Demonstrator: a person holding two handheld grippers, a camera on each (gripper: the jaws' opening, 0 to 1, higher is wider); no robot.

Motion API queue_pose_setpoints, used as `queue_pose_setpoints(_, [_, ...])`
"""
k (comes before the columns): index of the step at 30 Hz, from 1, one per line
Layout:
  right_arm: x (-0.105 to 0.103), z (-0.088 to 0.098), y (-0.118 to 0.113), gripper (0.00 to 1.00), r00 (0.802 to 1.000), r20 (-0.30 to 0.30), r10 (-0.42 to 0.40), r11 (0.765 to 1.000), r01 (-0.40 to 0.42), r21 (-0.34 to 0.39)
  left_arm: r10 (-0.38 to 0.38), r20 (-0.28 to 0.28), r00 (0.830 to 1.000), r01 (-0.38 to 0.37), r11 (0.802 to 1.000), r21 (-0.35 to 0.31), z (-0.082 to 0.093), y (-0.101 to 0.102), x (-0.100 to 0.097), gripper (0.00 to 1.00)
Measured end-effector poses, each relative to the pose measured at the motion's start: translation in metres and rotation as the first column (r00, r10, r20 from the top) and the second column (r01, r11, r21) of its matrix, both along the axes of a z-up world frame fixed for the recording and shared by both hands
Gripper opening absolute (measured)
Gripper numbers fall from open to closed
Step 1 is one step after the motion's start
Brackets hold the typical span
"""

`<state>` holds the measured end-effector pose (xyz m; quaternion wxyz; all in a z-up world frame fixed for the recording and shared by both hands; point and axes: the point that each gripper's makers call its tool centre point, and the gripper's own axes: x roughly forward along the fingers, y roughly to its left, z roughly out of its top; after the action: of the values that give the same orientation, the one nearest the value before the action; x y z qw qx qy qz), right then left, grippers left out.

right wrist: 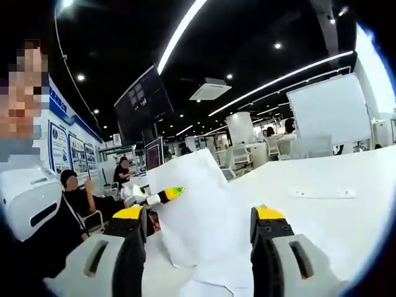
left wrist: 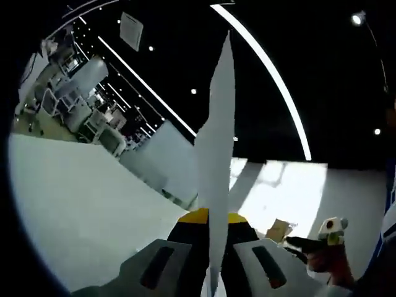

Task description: Organize the stack of printing papers by aligning and flattening the scattered papers on the table

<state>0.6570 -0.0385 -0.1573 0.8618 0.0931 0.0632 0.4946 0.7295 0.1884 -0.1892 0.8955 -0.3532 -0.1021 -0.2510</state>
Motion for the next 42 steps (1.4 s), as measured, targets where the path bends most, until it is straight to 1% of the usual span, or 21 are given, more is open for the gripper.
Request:
queue_pose_setpoints(1, [0.0,-0.001,0.0,0.64,1.0,0.001,-0.001,1.0,0.001,-0.004,0.014,-0.01,1.0,-0.014,1.0,0.0,-0.003,0.004,0.001,0.06])
queue_pose_setpoints(3, [0.0,-0.002,0.0,0.64,1.0,0.0,-0.001,1.0,0.001,-0.008,0.042,-0.028,0.999,-0.041,0.999,0.026,-0.01,0.01,0.003,0.06])
queue_pose_setpoints(4, [0.001,-0.002,0.0,0.64,1.0,-0.001,-0.001,1.0,0.001,-0.008,0.044,-0.037,0.998,-0.043,0.999,0.033,-0.013,0.01,0.004,0.06])
queue_pose_setpoints(5, [0.001,-0.003,-0.001,0.63,1.0,-0.002,0.0,1.0,0.0,-0.008,0.042,-0.058,0.997,-0.04,0.998,0.039,-0.019,0.011,0.005,0.06])
queue_pose_setpoints(10, [0.002,-0.005,-0.001,0.63,1.0,-0.005,0.002,1.0,-0.002,-0.012,0.076,-0.122,0.99,-0.073,0.997,0.028,-0.04,0.021,0.012,0.06])
queue_pose_setpoints(11, [0.002,-0.006,-0.001,0.63,1.0,-0.007,0.003,1.0,-0.004,-0.013,0.08,-0.142,0.987,-0.079,0.997,0.014,-0.045,0.023,0.014,0.06])
queue_pose_setpoints(12, [0.002,-0.006,-0.001,0.63,1.0,-0.006,0.004,1.0,-0.004,-0.014,0.056,-0.17,0.984,-0.061,0.998,-0.025,-0.05,0.022,0.015,0.06])
queue_pose_setpoints(14, [0.002,-0.006,-0.002,0.63,1.0,-0.007,0.004,1.0,-0.004,-0.015,0.034,-0.201,0.979,-0.053,0.995,-0.089,-0.06,0.023,0.017,0.06])
queue_pose_setpoints(16, [0.003,-0.007,-0.003,0.63,1.0,-0.008,0.003,1.0,-0.003,-0.015,0.036,-0.204,0.978,-0.057,0.994,-0.096,-0.066,0.025,0.017,0.06])
queue_pose_setpoints(21, [0.004,-0.009,-0.006,0.63,1.0,-0.013,-0.003,1.0,0.003,-0.019,0.055,-0.209,0.976,-0.078,0.992,-0.104,-0.074,0.03,0.016,0.06])
queue_pose_setpoints(23, [0.005,-0.009,-0.006,0.63,1.0,-0.016,-0.004,1.0,0.004,-0.017,0.051,-0.203,0.978,-0.079,0.988,-0.132,-0.072,0.033,0.015,0.07])
queue_pose_setpoints(28, [0.007,-0.011,-0.005,0.63,1.0,-0.019,-0.002,1.0,0.001,-0.02,0.06,-0.203,0.977,-0.092,0.984,-0.154,-0.074,0.038,0.013,0.06])
queue_pose_setpoints(32, [0.008,-0.014,-0.006,0.63,1.0,-0.023,-0.008,1.0,0.007,-0.025,0.065,-0.175,0.982,-0.092,0.984,-0.153,-0.073,0.041,0.007,0.06])
queue_pose_setpoints(34, [0.009,-0.016,-0.009,0.63,1.0,-0.027,-0.015,1.0,0.014,-0.026,0.07,-0.154,0.986,-0.096,0.98,-0.172,-0.071,0.044,0.004,0.06])
queue_pose_setpoints(38, [0.011,-0.02,-0.014,0.64,0.999,-0.035,-0.035,0.999,0.034,-0.033,0.09,-0.135,0.987,-0.112,0.981,-0.161,-0.068,0.043,0.001,0.06])
queue_pose_setpoints(39, [0.012,-0.023,-0.017,0.64,0.998,-0.037,-0.047,0.998,0.045,-0.039,0.097,-0.128,0.987,-0.114,0.984,-0.136,-0.067,0.041,0.0,0.07])
queue_pose_setpoints(42, [0.014,-0.026,-0.021,0.64,0.997,-0.042,-0.063,0.997,0.061,-0.043,0.104,-0.122,0.987,-0.117,0.987,-0.109,-0.066,0.037,-0.001,0.07])
